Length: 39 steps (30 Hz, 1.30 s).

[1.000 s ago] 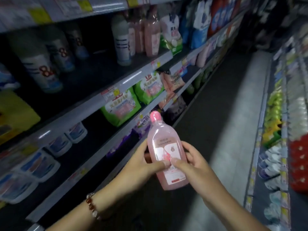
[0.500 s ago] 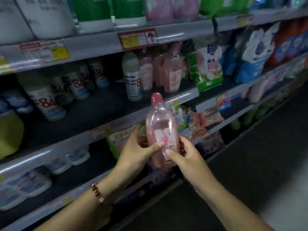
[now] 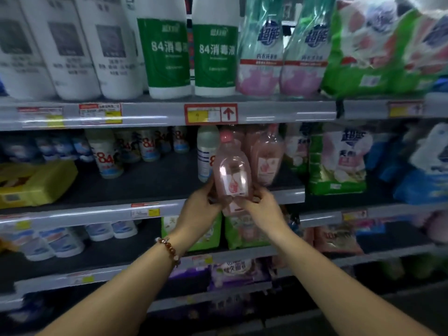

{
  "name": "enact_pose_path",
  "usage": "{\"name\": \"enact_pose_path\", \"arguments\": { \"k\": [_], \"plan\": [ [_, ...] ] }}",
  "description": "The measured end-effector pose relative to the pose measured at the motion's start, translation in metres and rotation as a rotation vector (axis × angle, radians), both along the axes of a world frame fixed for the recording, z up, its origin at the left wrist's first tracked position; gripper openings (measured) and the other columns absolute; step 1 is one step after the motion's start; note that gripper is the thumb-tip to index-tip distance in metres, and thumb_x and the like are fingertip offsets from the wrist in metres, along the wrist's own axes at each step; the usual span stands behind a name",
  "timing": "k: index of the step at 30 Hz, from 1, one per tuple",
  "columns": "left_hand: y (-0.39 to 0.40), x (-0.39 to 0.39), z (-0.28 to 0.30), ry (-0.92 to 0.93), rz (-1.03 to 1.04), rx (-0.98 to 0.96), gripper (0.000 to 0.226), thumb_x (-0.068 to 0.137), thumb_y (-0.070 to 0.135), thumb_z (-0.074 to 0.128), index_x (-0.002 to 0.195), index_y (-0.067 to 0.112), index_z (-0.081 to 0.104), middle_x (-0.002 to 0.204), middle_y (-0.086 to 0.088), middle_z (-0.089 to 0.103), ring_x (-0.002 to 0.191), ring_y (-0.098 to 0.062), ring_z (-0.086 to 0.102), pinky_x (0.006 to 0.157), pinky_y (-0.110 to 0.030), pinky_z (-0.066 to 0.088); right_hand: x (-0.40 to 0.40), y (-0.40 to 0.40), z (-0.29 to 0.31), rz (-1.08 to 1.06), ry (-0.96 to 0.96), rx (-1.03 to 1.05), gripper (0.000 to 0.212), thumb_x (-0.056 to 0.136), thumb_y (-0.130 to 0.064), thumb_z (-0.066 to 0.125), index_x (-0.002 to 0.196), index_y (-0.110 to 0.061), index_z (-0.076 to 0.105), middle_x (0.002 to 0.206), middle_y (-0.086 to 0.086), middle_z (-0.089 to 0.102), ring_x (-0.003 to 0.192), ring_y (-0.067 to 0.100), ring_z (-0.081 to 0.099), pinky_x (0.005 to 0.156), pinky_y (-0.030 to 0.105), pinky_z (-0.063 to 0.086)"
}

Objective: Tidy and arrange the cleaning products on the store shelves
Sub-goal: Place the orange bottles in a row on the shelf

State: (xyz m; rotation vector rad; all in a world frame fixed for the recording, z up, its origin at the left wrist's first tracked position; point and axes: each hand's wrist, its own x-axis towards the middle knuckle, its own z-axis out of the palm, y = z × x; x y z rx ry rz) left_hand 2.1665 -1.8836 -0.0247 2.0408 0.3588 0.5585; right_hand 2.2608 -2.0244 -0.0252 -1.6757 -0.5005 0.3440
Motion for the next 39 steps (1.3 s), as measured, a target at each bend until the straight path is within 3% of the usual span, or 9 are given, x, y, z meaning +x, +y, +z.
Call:
{"name": "enact_pose_path", "arguments": {
  "k": [4, 9, 12, 16, 22, 27, 30, 34, 39],
  "plan": [
    [0.004, 0.028, 0.01, -0.111, -0.021, 0.0, 0.053, 0.095, 0.024, 0.071, 0.139, 0.045, 0.048, 0.11, 0.032, 0.065, 0.095, 0.024, 0.059, 0.075, 0.001, 0.041, 0.027, 0.013, -0.003, -0.019, -0.11, -0.004, 0.031, 0.09, -0.017, 0.074, 0.118, -0.027, 0.067, 0.109, -0.008, 0.074, 0.103, 0.009, 0.069, 0.09, 0.027, 0.055],
    [0.007, 0.06, -0.004, -0.126, 0.078, 0.108, 0.049, 0.096, 0.031, 0.068, 0.142, 0.037, 0.05, 0.111, 0.014, 0.071, 0.097, 0.0, 0.067, 0.073, -0.01, 0.049, 0.046, 0.028, -0.008, -0.094, -0.336, -0.169, 0.041, 0.092, -0.023, 0.072, 0.131, -0.017, 0.059, 0.117, -0.001, 0.068, 0.109, 0.017, 0.065, 0.093, 0.031, 0.054],
    [0.008, 0.07, -0.013, -0.095, 0.148, 0.136, 0.052, 0.098, 0.035, 0.064, 0.145, 0.042, 0.044, 0.114, 0.008, 0.068, 0.099, -0.008, 0.066, 0.076, -0.017, 0.054, 0.048, 0.036, -0.007, -0.136, -0.291, -0.18, 0.047, 0.092, -0.02, 0.07, 0.135, -0.012, 0.053, 0.127, 0.011, 0.062, 0.114, 0.027, 0.06, 0.098, 0.04, 0.052],
    [0.012, 0.079, -0.022, -0.111, 0.228, 0.133, 0.052, 0.101, 0.027, 0.059, 0.147, 0.043, 0.041, 0.117, 0.001, 0.066, 0.103, -0.015, 0.066, 0.086, -0.043, 0.058, 0.048, 0.051, -0.005, -0.164, -0.23, -0.142, 0.04, 0.087, -0.019, 0.073, 0.122, -0.019, 0.055, 0.118, 0.0, 0.064, 0.109, 0.021, 0.064, 0.095, 0.042, 0.055],
    [0.015, 0.082, -0.024, -0.158, 0.231, 0.152, 0.055, 0.1, 0.021, 0.063, 0.149, 0.036, 0.043, 0.127, 0.006, 0.067, 0.113, -0.009, 0.064, 0.093, -0.033, 0.057, 0.054, 0.059, -0.013, -0.135, -0.103, -0.062, 0.054, 0.077, -0.027, 0.074, 0.126, -0.031, 0.052, 0.111, -0.009, 0.069, 0.1, 0.009, 0.068, 0.087, 0.04, 0.061],
    [0.017, 0.081, -0.025, -0.14, 0.261, 0.046, 0.052, 0.093, 0.025, 0.072, 0.141, 0.029, 0.053, 0.124, 0.008, 0.071, 0.112, -0.01, 0.068, 0.094, -0.036, 0.058, 0.054, 0.057, -0.02, -0.139, -0.114, -0.073, 0.045, 0.077, -0.028, 0.072, 0.119, -0.03, 0.055, 0.107, -0.009, 0.07, 0.097, 0.008, 0.069, 0.087, 0.04, 0.06],
    [0.017, 0.074, -0.022, -0.047, 0.239, 0.086, 0.052, 0.097, 0.029, 0.067, 0.145, 0.031, 0.049, 0.126, 0.005, 0.071, 0.113, -0.016, 0.068, 0.093, -0.036, 0.057, 0.043, 0.049, -0.012, -0.114, -0.147, -0.092, 0.043, 0.084, -0.021, 0.074, 0.121, -0.024, 0.053, 0.111, -0.005, 0.068, 0.102, 0.013, 0.067, 0.088, 0.034, 0.057],
    [0.015, 0.047, -0.008, 0.165, 0.123, 0.281, 0.06, 0.101, 0.037, 0.057, 0.154, 0.044, 0.029, 0.145, 0.003, 0.059, 0.125, -0.023, 0.06, 0.098, -0.037, 0.052, 0.023, 0.028, -0.003, -0.033, -0.458, -0.348, 0.055, 0.088, -0.019, 0.073, 0.137, -0.009, 0.05, 0.128, 0.012, 0.061, 0.118, 0.029, 0.06, 0.095, 0.036, 0.051],
    [0.027, -0.036, 0.003, 0.469, 0.196, 0.627, 0.07, 0.101, 0.051, 0.049, 0.161, 0.033, 0.018, 0.171, 0.002, 0.013, 0.154, -0.025, 0.022, 0.123, -0.038, 0.025, -0.018, 0.019, 0.025, 0.326, -0.782, -0.732, 0.076, 0.095, -0.037, 0.061, 0.159, -0.022, 0.023, 0.166, 0.003, 0.022, 0.154, 0.024, 0.016, 0.124, 0.036, 0.017]
  ]
}}
